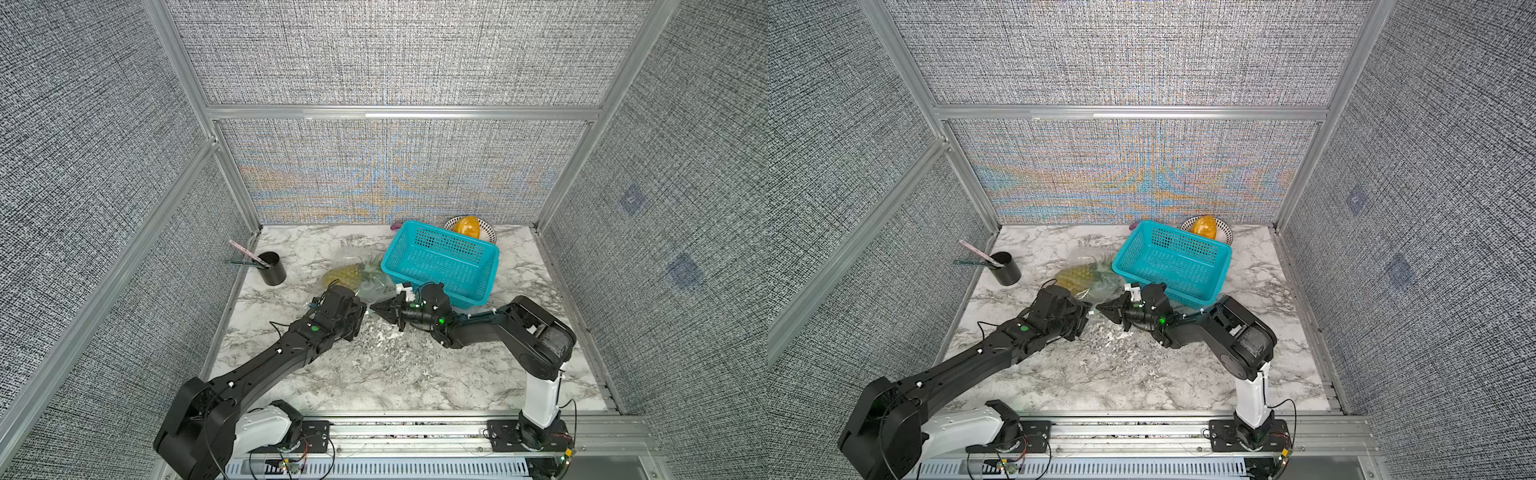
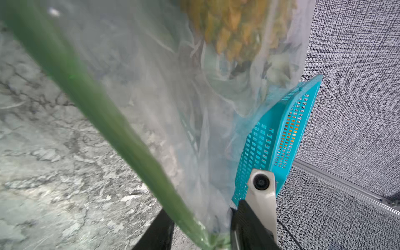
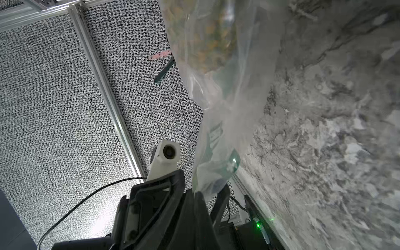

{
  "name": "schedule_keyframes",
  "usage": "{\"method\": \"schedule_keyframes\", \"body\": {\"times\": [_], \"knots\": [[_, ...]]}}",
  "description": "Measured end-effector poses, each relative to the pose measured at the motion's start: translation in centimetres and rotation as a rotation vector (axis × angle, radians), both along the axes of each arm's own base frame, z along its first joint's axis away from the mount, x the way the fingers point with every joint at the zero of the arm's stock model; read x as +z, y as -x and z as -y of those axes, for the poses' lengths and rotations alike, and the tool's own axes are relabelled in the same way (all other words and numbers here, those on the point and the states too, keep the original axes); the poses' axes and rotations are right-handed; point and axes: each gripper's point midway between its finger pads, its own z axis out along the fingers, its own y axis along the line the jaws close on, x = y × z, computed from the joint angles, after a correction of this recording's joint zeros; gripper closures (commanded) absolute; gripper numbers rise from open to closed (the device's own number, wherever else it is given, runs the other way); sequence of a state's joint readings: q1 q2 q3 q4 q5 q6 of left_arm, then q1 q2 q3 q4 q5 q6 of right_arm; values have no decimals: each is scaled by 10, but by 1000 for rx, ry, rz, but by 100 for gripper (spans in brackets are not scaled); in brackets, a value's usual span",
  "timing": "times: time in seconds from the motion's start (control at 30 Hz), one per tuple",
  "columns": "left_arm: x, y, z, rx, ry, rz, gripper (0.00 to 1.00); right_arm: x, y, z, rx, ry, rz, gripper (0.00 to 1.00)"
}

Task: Open the zip-top bag and take out the pineapple
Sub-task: Unzip the zipper on the zipper food storage bag.

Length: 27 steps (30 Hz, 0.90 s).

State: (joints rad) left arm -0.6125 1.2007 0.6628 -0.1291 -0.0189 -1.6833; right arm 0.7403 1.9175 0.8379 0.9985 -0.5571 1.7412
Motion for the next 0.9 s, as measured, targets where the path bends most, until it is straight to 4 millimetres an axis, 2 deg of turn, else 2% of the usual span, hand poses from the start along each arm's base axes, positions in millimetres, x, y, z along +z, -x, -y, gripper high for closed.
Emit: {"method": "schedule_keyframes", "body": {"times": [0.13,0.53,0.67,0.9], "knots": [[-1,2,4,-2,16,9,65,0,0,-1,-12,-3,-14,100],[-6,3,2,44,56,16,69,-6,0,-7,-35,-18,-60,100],[-4,1,2,57,66,24,83,-5,2,-9,-33,-23,-64,100],[-2,-2,2,74,79,32,84,-5,2,-10,-37,-23,-65,100]]}}
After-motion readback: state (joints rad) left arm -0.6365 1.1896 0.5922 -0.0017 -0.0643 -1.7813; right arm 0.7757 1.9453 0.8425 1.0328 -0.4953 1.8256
